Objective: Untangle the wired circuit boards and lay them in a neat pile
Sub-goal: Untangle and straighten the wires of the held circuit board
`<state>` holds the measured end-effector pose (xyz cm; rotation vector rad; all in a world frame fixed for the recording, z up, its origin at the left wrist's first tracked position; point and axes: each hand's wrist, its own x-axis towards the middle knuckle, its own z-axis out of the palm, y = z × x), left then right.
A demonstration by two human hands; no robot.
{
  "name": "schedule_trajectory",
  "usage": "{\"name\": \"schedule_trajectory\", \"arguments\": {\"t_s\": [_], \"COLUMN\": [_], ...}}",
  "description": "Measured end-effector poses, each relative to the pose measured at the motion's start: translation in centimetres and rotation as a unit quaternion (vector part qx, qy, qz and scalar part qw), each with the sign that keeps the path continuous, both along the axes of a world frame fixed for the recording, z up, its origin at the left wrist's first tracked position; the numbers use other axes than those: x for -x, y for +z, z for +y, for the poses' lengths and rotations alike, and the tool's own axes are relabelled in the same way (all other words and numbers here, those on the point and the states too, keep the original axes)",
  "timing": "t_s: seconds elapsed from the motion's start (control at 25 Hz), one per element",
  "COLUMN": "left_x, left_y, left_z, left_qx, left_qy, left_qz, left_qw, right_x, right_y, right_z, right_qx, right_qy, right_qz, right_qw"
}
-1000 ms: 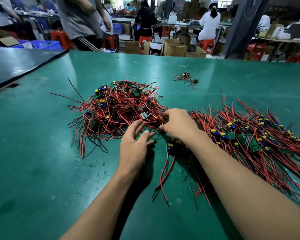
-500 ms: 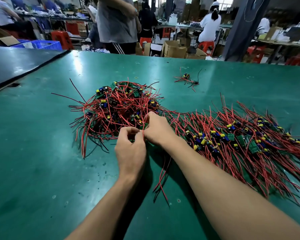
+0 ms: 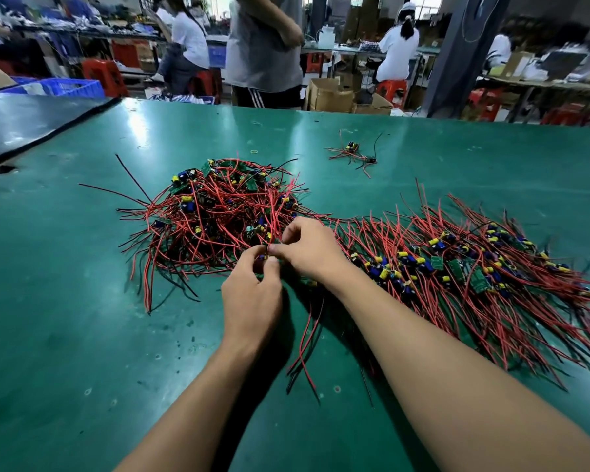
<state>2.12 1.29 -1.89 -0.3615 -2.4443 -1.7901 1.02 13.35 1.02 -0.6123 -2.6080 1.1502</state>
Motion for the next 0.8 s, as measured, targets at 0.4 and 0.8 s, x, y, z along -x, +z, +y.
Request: {"name": "schedule_trajectory", "arguments": {"t_s": [0.4,0.8], "left_x": [-0.6,-1.7], "left_y": [0.4,3.2], "left_z": [-0.2,-0.1], "left_qx": [-0.085,-0.319], "left_qy": [-0.033,-0.297], "left_qz": [-0.076,-0.340], "left_qw": [0.993,0.833], "right_x": [-1.8,-8.1], "right_y": [5.3,1.5], "right_z": [0.0,-0.2], "right_qx": [0.571,0.452], "right_qy": [0.036,0.116], "right_qz": [0.260,0.191], "right_qw": [0.777,0.864]}}
